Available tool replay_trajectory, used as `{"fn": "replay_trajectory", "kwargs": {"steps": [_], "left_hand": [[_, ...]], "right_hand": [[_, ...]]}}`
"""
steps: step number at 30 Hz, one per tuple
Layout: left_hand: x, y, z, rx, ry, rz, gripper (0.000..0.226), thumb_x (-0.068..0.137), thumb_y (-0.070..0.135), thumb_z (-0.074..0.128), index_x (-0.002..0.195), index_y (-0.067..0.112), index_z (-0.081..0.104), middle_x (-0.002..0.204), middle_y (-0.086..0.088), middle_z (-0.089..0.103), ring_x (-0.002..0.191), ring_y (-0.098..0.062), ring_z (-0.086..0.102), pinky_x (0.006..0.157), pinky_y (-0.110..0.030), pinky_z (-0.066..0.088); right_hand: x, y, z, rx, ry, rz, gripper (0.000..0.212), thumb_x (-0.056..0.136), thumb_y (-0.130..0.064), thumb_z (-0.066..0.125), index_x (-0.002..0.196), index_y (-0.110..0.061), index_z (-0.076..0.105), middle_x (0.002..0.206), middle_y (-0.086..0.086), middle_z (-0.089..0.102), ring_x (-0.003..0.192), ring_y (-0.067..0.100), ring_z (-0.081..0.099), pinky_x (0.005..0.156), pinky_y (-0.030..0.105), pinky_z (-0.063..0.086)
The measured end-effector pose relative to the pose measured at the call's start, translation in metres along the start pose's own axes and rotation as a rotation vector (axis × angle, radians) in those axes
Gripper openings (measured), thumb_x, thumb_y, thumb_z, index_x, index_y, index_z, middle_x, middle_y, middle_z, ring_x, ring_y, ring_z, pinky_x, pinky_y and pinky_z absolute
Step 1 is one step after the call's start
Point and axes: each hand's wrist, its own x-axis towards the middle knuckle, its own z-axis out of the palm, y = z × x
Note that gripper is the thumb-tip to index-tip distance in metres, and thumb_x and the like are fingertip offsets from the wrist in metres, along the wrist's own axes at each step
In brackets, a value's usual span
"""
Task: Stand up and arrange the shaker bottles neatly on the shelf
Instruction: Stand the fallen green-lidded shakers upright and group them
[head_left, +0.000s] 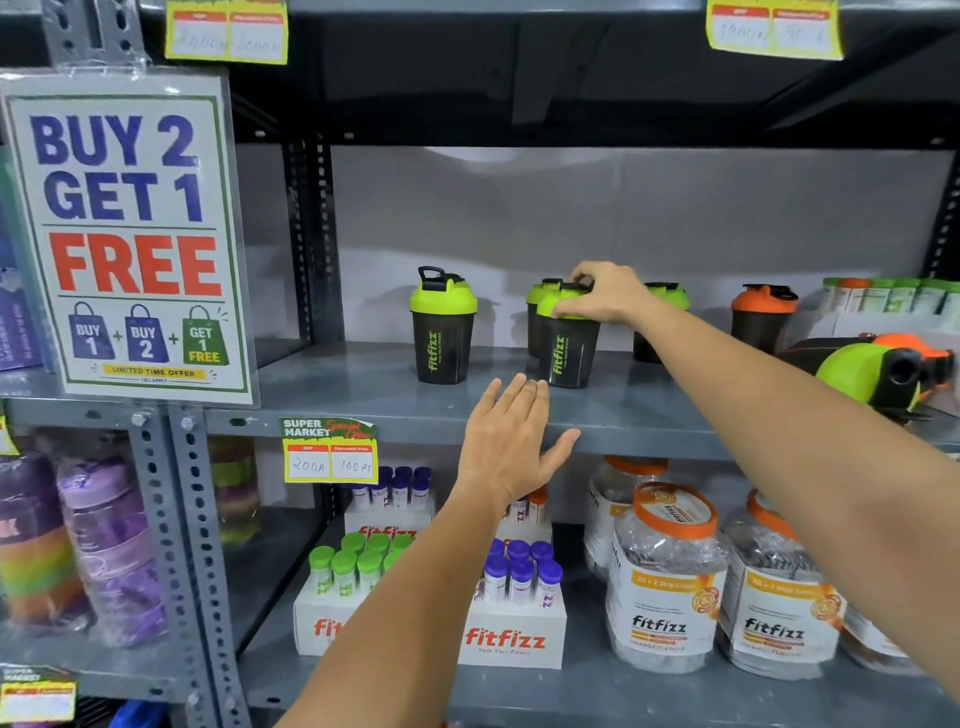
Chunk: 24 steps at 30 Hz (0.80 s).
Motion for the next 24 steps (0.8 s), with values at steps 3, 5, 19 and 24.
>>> {"fn": "replay_trajectory", "kwargs": {"steps": [3, 5, 19, 24], "left_hand": [[0.0, -0.003, 0.001, -0.032, 0.021, 0.016, 0.064, 0.092, 0.052, 0.036, 0.124, 0.003, 0.062, 0.121, -0.01, 0.068, 0.122, -0.024, 0.056, 0.107, -0.043, 0.041], [0.001, -0.005, 0.003, -0.043, 0.025, 0.021, 0.063, 0.092, 0.052, 0.037, 0.123, 0.004, 0.063, 0.12, -0.01, 0.068, 0.121, -0.024, 0.057, 0.105, -0.044, 0.042], [0.065, 0.103, -0.007, -0.13, -0.04, 0.108, 0.082, 0.091, 0.062, 0.023, 0.135, -0.002, 0.049, 0.136, -0.017, 0.055, 0.136, -0.029, 0.039, 0.116, -0.046, 0.021], [0.055, 0.116, 0.011, -0.037, -0.179, 0.094, 0.091, 0.088, 0.067, 0.007, 0.142, 0.001, 0.039, 0.145, -0.014, 0.047, 0.142, -0.027, 0.029, 0.117, -0.046, 0.014]], "right_hand": [[-0.005, 0.001, 0.0, 0.084, -0.055, 0.024, 0.057, 0.074, -0.04, 0.075, 0.126, -0.022, 0.057, 0.138, 0.009, 0.054, 0.121, 0.026, 0.05, 0.086, 0.026, 0.039], [-0.013, 0.004, -0.011, 0.192, -0.055, 0.021, 0.074, 0.072, -0.048, 0.077, 0.134, -0.021, 0.048, 0.144, 0.007, 0.048, 0.129, 0.027, 0.046, 0.091, 0.029, 0.037], [-0.09, 0.118, -0.136, -0.843, -0.237, 0.631, 0.108, 0.051, -0.079, 0.071, 0.14, -0.022, 0.047, 0.146, 0.005, 0.049, 0.128, 0.034, 0.053, 0.103, 0.049, 0.044], [-0.104, 0.131, -0.123, -0.907, -0.215, 0.579, 0.095, 0.053, -0.073, 0.071, 0.13, -0.021, 0.054, 0.132, 0.005, 0.058, 0.114, 0.032, 0.061, 0.094, 0.04, 0.051]]}}
